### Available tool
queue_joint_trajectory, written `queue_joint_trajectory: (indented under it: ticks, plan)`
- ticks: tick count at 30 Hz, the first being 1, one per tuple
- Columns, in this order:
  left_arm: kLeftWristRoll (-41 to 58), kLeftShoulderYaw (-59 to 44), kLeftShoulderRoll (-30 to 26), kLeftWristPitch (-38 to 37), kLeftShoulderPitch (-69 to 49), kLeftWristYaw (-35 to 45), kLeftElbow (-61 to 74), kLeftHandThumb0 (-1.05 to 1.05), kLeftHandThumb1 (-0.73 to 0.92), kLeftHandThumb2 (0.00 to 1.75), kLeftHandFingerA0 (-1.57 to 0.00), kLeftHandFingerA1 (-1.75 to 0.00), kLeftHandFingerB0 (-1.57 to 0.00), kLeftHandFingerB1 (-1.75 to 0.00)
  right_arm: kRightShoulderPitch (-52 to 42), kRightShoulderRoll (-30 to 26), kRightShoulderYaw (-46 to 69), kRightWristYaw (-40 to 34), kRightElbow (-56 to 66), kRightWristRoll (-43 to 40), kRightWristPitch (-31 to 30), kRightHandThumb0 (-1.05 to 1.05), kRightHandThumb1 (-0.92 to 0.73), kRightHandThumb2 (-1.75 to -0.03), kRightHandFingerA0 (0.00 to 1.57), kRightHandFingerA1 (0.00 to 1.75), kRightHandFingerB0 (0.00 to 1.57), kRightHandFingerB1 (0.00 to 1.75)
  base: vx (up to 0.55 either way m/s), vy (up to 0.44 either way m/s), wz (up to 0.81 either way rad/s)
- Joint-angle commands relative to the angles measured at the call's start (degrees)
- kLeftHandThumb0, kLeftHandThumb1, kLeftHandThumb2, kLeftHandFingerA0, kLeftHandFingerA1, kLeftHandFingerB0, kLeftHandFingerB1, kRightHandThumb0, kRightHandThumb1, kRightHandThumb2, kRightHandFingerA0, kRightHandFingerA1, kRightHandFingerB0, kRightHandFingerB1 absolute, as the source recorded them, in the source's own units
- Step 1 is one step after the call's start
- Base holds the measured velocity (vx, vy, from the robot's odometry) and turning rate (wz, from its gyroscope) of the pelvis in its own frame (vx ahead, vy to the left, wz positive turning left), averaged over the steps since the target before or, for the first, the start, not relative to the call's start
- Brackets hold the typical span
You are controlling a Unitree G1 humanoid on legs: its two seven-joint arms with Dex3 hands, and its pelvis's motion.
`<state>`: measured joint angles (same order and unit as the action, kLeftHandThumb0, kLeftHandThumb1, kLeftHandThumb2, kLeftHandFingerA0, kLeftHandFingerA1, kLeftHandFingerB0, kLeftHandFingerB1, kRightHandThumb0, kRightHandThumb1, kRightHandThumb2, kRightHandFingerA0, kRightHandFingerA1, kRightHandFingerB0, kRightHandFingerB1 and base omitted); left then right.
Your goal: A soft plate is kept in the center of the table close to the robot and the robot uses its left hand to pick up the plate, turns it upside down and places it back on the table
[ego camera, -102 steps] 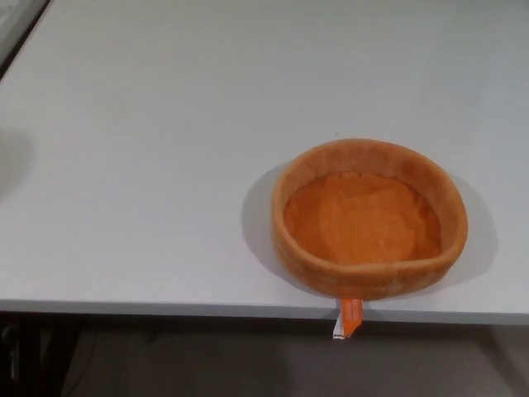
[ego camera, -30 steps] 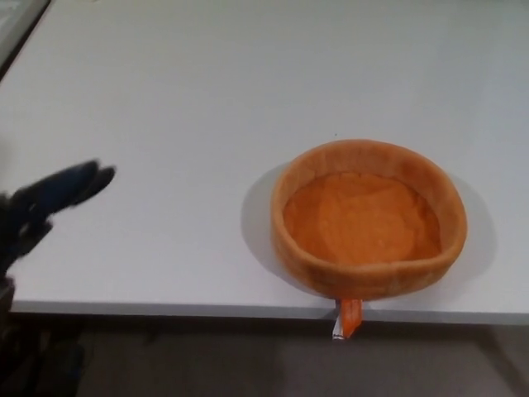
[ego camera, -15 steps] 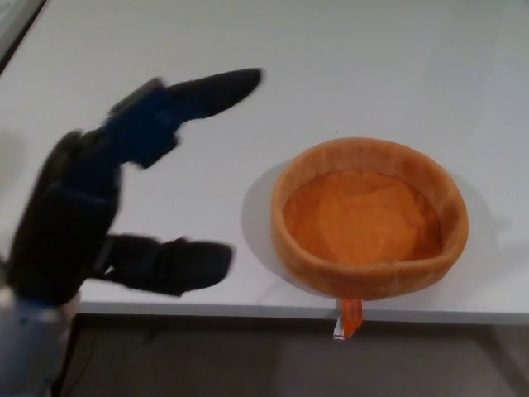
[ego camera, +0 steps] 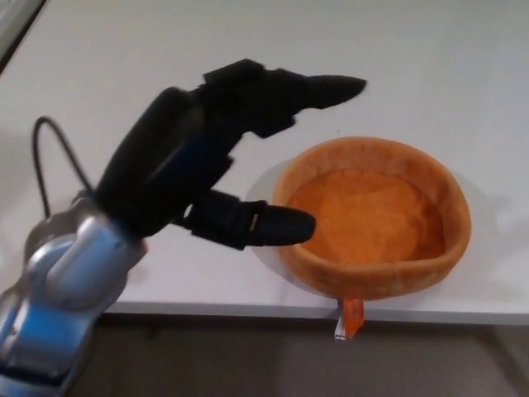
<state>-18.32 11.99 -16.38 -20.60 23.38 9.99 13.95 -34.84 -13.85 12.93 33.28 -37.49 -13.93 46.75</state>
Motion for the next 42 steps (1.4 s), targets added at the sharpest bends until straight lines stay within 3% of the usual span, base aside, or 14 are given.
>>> queue_joint_trajectory:
  ticks: [1, 5, 6, 10, 12, 13, 18, 19, 21, 23, 24, 31, 32, 42]
  plan:
    - [-12.72, 5.59, -0.38, 2.29, 6.4, -0.2, -8.5, -0.92, 0.75, 0.64, -0.35, -0.41, -0.35, -0.33, 1.12, 0.33, 0.23, 1.11, -1.96, -1.06, 2.18, -0.68, -0.63, -0.97, 0.48, 0.53, 0.28, 0.47, 0.0, 0.0, 0.0]
    - [-16.54, 9.4, 0.51, 2.38, 9.83, -1.24, -14.2, -0.93, 0.58, 0.97, -0.28, -0.49, -0.28, -0.43, 2.93, -0.1, 0.64, -0.52, -5.2, 0.79, 4.54, -0.68, -0.78, -0.65, 0.58, 0.38, 0.35, 0.33, 0.0, 0.0, 0.0]
    - [-17.59, 10.33, 0.72, 3.09, 9.99, -1.35, -14.79, -0.93, 0.73, 0.63, -0.33, -0.4, -0.32, -0.31, 3.02, -0.37, 0.76, -0.6, -5.73, 0.94, 4.98, -0.69, -0.64, -0.97, 0.51, 0.54, 0.29, 0.47, 0.0, 0.0, 0.0]
    - [-20.99, 12.91, 0.37, 3.65, 11.29, -2.38, -18.45, -0.93, 0.69, 0.62, -0.36, -0.4, -0.34, -0.32, 4.02, -0.22, 0.73, 0.22, -4.49, -0.47, 3.96, -0.66, -0.78, -0.64, 0.58, 0.38, 0.36, 0.34, 0.0, 0.0, 0.0]
    - [-22.65, 13.81, -0.38, 2.65, 12.0, -3.74, -20.91, -0.93, 0.69, 0.62, -0.37, -0.4, -0.35, -0.33, 4.81, -0.8, 0.53, -1.69, -4.27, 1.59, 3.57, -0.69, -0.63, -0.97, 0.52, 0.55, 0.3, 0.48, 0.0, 0.0, 0.0]
    - [-23.03, 14.14, -0.55, 2.23, 12.09, -4.28, -21.92, -0.94, 0.69, 0.62, -0.37, -0.41, -0.35, -0.33, 4.48, -0.68, 0.48, -1.26, -3.4, 1.01, 3.1, -0.7, -0.77, -0.64, 0.6, 0.39, 0.36, 0.33, 0.0, 0.0, 0.0]
    - [-24.31, 15.26, -0.8, 4.12, 10.97, -3.64, -23.75, -0.92, 0.7, 0.62, -0.4, -0.39, -0.36, -0.33, -0.32, -0.24, -0.14, -0.14, 5.5, -1.47, -0.87, -0.67, -0.76, -0.64, 0.61, 0.39, 0.38, 0.35, 0.0, 0.0, 0.0]
    - [-24.71, 15.64, -0.65, 4.87, 10.5, -3.34, -24.07, -0.91, 0.7, 0.62, -0.39, -0.38, -0.35, -0.33, -1.19, -0.21, -0.11, 0.0, 6.36, -1.8, -1.56, -0.67, -0.62, -0.96, 0.51, 0.54, 0.32, 0.49, 0.0, 0.0, 0.0]
    - [-25.68, 16.5, -0.27, 5.84, 10.0, -3.11, -24.96, -0.91, 0.69, 0.62, -0.4, -0.38, -0.36, -0.33, -2.35, -0.23, 0.04, 0.12, 6.79, -2.01, -2.97, -0.67, -0.76, -0.65, 0.59, 0.38, 0.38, 0.34, 0.0, 0.0, 0.0]
    - [-26.29, 17.05, -0.14, 5.98, 10.42, -3.35, -26.1, -0.9, 0.69, 0.62, -0.41, -0.38, -0.37, -0.34, -1.66, -0.24, 0.19, -0.08, 4.9, -1.4, -2.56, -0.68, -0.62, -0.96, 0.5, 0.54, 0.31, 0.48, 0.0, 0.0, 0.0]
    - [-26.89, 17.5, -0.07, 6.19, 10.62, -3.53, -26.69, -0.92, 0.71, 0.63, -0.39, -0.4, -0.36, -0.33, -1.58, -0.17, 0.23, 0.28, 4.53, -1.62, -2.18, -0.69, -0.75, -0.64, 0.59, 0.38, 0.37, 0.34, 0.0, 0.0, 0.0]
    - [-28.55, 19.44, 0.62, 7.21, 11.04, -2.77, -28.83, -0.92, 0.72, 0.63, -0.4, -0.39, -0.37, -0.34, -1.5, 0.16, 0.34, 0.41, 2.94, -1.48, -0.59, -0.69, -0.61, -0.95, 0.54, 0.55, 0.34, 0.49, 0.0, 0.0, 0.0]
    - [-28.92, 19.82, 1.04, 7.08, 10.9, -3.75, -29.53, -0.97, 0.6, 0.73, -0.42, -0.43, -0.36, -0.37, -3.32, 0.14, -0.01, 0.14, 6.62, -1.82, -2.66, -0.67, -0.75, -0.63, 0.62, 0.4, 0.39, 0.35, 0.0, 0.0, 0.0]
    - [-34.03, 25.34, 3.78, 9.39, 11.55, -3.8, -33.5, -0.97, 0.61, 0.72, -0.43, -0.42, -0.37, -0.37, 0.69, -0.41, -0.02, 0.83, 1.4, -0.86, -1.48, -0.67, -0.62, -0.95, 0.53, 0.54, 0.34, 0.5, 0.0, 0.0, 0.0]
